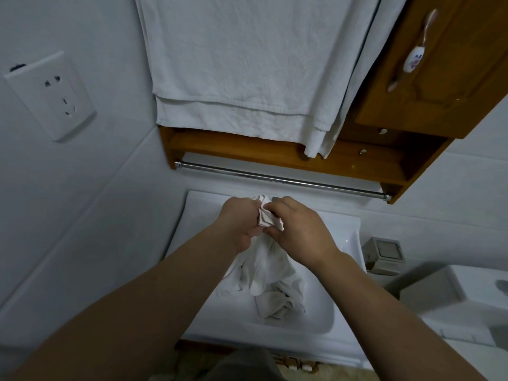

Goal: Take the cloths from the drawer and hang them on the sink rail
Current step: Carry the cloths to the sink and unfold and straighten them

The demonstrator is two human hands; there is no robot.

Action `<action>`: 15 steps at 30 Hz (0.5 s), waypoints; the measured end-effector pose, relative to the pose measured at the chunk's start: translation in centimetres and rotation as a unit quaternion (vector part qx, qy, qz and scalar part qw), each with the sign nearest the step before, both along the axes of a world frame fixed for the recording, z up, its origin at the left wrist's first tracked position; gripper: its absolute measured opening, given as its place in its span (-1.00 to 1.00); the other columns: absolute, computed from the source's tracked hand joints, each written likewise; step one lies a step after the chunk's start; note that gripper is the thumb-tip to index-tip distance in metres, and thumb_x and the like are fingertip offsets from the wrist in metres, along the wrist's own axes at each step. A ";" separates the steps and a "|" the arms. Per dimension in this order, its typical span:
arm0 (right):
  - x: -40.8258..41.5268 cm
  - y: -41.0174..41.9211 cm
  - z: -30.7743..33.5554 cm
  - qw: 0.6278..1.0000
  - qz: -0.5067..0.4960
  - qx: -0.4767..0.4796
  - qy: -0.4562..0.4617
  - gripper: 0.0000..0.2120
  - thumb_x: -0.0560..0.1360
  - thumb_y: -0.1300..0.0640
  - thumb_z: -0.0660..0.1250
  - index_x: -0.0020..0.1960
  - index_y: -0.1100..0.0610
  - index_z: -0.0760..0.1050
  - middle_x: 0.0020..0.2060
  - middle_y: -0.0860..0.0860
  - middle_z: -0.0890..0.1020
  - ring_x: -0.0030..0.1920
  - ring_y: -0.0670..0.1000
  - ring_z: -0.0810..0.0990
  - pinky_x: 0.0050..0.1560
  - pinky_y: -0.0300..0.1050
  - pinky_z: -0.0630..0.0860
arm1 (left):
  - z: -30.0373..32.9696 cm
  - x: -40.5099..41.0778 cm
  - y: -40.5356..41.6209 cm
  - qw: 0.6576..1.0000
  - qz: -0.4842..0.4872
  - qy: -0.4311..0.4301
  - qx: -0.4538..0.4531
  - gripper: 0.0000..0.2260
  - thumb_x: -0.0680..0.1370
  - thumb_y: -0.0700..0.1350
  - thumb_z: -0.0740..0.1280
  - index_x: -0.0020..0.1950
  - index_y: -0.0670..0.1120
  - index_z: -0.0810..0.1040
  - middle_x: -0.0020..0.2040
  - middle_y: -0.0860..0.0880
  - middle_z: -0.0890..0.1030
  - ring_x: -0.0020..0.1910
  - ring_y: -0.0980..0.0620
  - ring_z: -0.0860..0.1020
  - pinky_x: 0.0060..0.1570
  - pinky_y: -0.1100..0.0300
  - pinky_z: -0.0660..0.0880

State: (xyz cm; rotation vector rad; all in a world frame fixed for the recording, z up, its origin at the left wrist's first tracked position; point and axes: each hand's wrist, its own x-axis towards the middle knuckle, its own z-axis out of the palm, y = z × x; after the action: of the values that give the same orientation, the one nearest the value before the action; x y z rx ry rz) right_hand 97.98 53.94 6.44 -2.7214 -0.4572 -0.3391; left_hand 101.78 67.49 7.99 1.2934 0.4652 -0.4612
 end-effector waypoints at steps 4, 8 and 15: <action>0.0 0.1 0.2 0.999 -0.002 -0.026 -0.021 -0.71 0.50 0.01 0.43 0.18 0.08 0.55 0.01 0.03 0.60 -0.05 0.08 0.58 -0.13 -0.06 0.51 | 0.1 -0.2 -0.3 0.999 -0.012 -0.031 0.015 -0.82 0.60 -0.31 0.22 -0.14 -0.18 0.56 -0.01 -0.24 0.64 0.00 -0.19 0.62 0.01 -0.02 0.58; -0.4 0.4 0.3 0.997 -0.035 0.025 -0.069 -0.83 0.48 0.13 0.42 0.06 0.11 0.61 -0.12 0.04 0.63 -0.18 0.09 0.61 -0.26 -0.08 0.50 | 0.6 -0.6 -0.5 0.999 -0.017 -0.032 -0.011 -0.82 0.60 -0.27 0.22 -0.12 -0.17 0.57 -0.02 -0.22 0.64 -0.06 -0.13 0.62 0.02 -0.01 0.58; -0.3 0.5 0.0 0.997 -0.050 0.025 -0.051 -0.72 0.48 0.09 0.45 0.17 0.12 0.60 -0.01 0.07 0.62 -0.05 0.10 0.59 -0.11 -0.08 0.51 | 0.6 -0.7 -0.4 0.999 -0.024 -0.004 -0.020 -0.74 0.63 -0.28 0.18 0.27 -0.28 0.51 0.16 -0.25 0.61 0.00 -0.17 0.59 0.05 -0.07 0.57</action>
State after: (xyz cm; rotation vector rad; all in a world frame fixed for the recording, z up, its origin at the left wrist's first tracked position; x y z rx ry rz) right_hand 97.64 54.40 6.42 -2.6936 -0.3348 -0.5116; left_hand 101.13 67.09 8.62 1.2693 0.4166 -0.5032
